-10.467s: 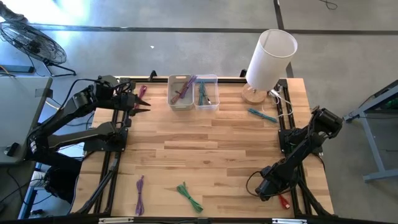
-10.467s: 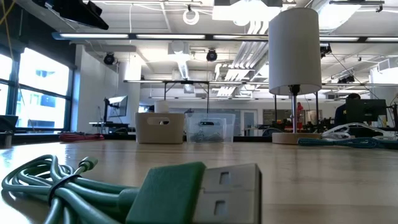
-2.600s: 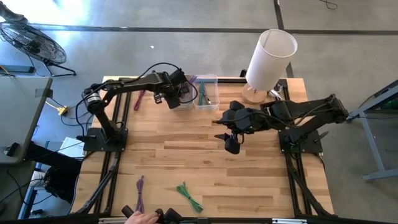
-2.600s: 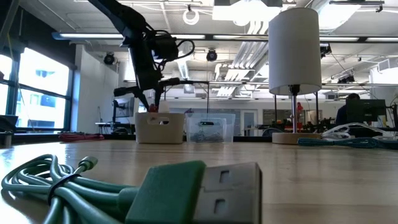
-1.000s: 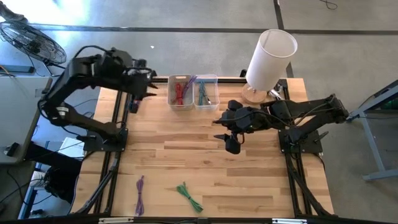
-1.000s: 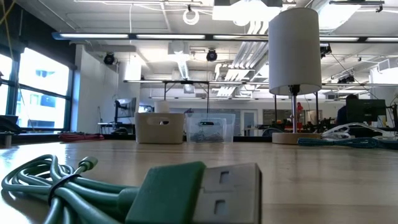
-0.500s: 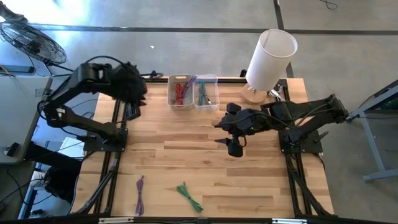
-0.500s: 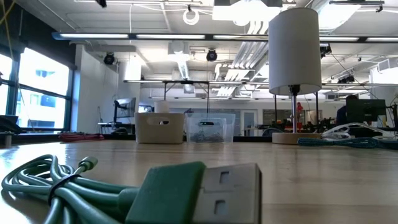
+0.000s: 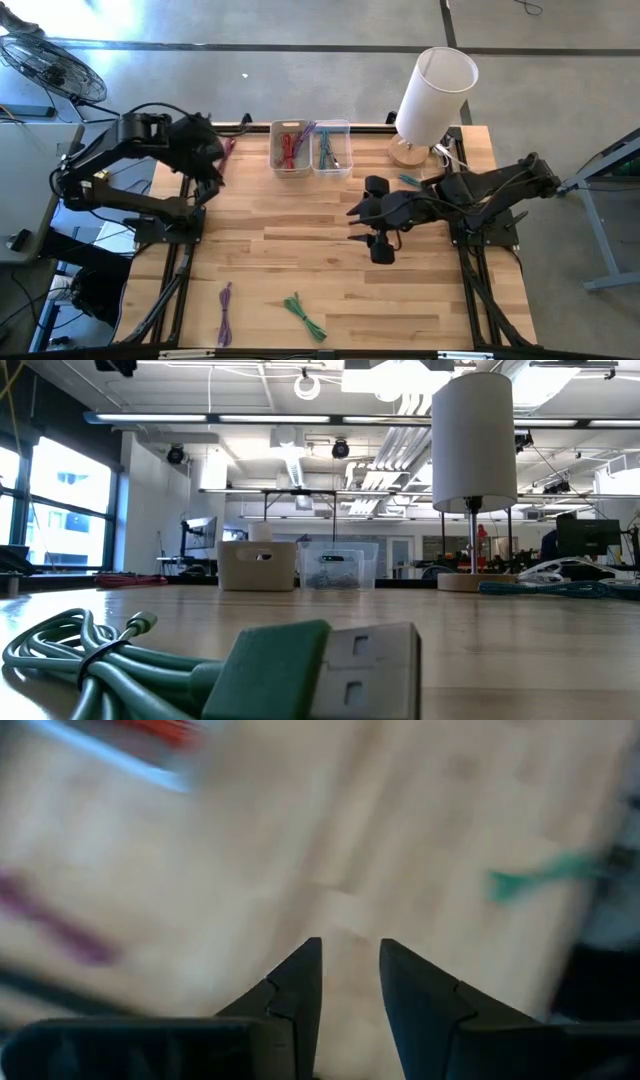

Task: Pick & Place USB Port
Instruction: Put the pink and black USB cable into the white transparent bin

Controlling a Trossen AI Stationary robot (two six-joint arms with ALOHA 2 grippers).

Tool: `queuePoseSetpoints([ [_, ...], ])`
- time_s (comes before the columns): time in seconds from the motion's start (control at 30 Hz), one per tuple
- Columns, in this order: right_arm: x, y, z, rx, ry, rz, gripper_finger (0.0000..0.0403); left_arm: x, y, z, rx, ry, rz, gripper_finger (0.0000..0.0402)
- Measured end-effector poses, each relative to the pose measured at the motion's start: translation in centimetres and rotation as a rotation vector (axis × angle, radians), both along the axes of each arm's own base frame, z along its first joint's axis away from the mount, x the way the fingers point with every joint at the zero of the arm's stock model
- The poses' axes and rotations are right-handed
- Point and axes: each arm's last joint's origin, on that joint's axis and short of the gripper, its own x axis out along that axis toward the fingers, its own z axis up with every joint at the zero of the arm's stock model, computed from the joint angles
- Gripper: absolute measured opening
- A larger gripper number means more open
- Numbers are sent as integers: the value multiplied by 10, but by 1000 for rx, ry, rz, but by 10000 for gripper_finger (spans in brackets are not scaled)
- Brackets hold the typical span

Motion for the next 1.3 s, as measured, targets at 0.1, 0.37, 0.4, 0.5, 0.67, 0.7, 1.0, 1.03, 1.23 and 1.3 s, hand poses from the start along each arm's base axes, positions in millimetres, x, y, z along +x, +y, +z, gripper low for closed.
queuePoseSetpoints([
  [0.1, 0, 0, 0, 3, 1, -3, 254, -7, 5, 0, 192, 42, 115, 101],
  [0.37, 0, 0, 0, 3, -2, -22, 254, -5, 14, 0, 427, 139, 157, 102],
  [0.4, 0, 0, 0, 10, -2, -27, 254, -4, 16, -1, 424, 150, 151, 102],
  [0.5, 0, 0, 0, 17, -1, -31, 254, -3, 24, -2, 420, 183, 134, 102],
  [0.67, -1, 5, 0, 20, -1, -17, 254, -6, 38, -4, 408, 229, 122, 119],
  [0.7, -1, 6, 0, 19, 0, -13, 254, -7, 41, -6, 404, 238, 131, 129],
  [1.0, -4, 10, -2, 11, 19, -17, 254, -14, 66, -51, 344, 452, 262, 222],
  [1.03, -4, 10, -2, 11, 21, -19, 254, -13, 69, -58, 340, 466, 275, 226],
  [1.23, -3, 7, -2, 7, 21, -25, 254, -5, 86, -102, 315, 453, 320, 226],
  [1.3, -3, 5, -2, 6, 21, -30, 254, -2, 91, -114, 318, 423, 330, 225],
])
